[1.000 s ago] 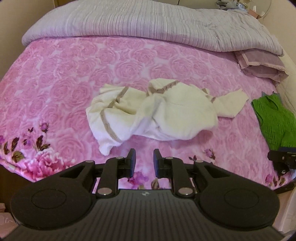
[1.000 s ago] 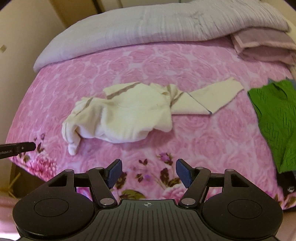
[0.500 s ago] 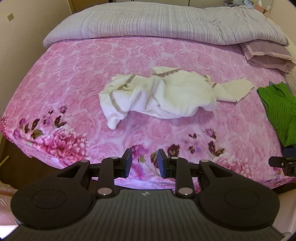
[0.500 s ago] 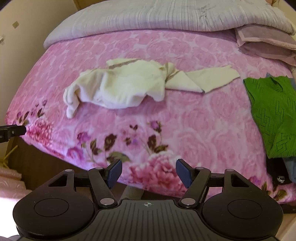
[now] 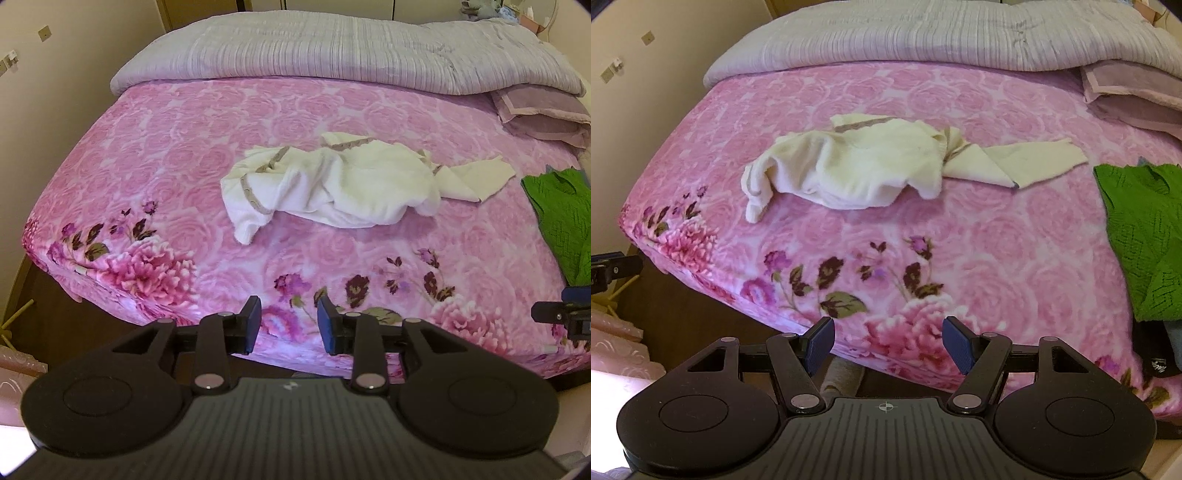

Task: Fold clothes
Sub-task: 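Move both open grippers toward the crumpled cream sweater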

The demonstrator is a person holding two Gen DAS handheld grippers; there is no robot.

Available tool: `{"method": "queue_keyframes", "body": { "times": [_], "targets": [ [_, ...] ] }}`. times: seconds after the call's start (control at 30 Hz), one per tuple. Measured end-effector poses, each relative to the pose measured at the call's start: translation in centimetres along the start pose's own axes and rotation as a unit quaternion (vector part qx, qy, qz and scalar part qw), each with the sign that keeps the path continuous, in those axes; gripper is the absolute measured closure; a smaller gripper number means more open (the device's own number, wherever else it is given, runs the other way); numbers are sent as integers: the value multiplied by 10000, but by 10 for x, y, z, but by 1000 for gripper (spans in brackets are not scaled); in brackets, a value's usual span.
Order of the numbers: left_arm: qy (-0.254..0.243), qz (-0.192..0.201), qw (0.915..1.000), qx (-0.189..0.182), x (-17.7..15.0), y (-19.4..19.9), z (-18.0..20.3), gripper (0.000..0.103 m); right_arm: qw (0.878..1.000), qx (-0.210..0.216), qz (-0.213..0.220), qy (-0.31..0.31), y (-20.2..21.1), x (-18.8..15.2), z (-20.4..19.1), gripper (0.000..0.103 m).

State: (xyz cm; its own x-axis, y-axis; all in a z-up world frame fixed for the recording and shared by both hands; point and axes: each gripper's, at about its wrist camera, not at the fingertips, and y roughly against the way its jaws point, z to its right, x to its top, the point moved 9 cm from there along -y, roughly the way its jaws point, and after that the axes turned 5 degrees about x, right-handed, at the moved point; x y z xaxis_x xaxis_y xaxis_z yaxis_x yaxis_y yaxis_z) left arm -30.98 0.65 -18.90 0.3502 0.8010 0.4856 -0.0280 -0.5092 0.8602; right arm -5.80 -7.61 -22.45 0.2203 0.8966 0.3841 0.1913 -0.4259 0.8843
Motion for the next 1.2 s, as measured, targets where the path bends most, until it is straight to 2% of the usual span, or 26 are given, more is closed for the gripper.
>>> {"method": "queue_keyframes", "body": {
  "times": [0.27,0.57,0.77,0.93,1.2],
  "targets": [
    [87,28,9999,57,12,-11,-18,74,9998,-30,167,139,-2,21,-8,35],
    [-72,37,9999,-137,53,-49,-38,73,9994,-171,267,-112,-19,55,-13,35],
    [-392,27,9984,-418,109,-100,-69,73,9961,-488,268,-681,-48,81,-9,35],
    [-778,-52,9948,-651,162,-149,-104,72,9867,-900,79,-1351,-84,101,-14,35],
    [-1655,-380,9799,-1047,222,-236,-135,70,9697,-1394,-110,-2004,-138,122,-55,35]
  ]
}}
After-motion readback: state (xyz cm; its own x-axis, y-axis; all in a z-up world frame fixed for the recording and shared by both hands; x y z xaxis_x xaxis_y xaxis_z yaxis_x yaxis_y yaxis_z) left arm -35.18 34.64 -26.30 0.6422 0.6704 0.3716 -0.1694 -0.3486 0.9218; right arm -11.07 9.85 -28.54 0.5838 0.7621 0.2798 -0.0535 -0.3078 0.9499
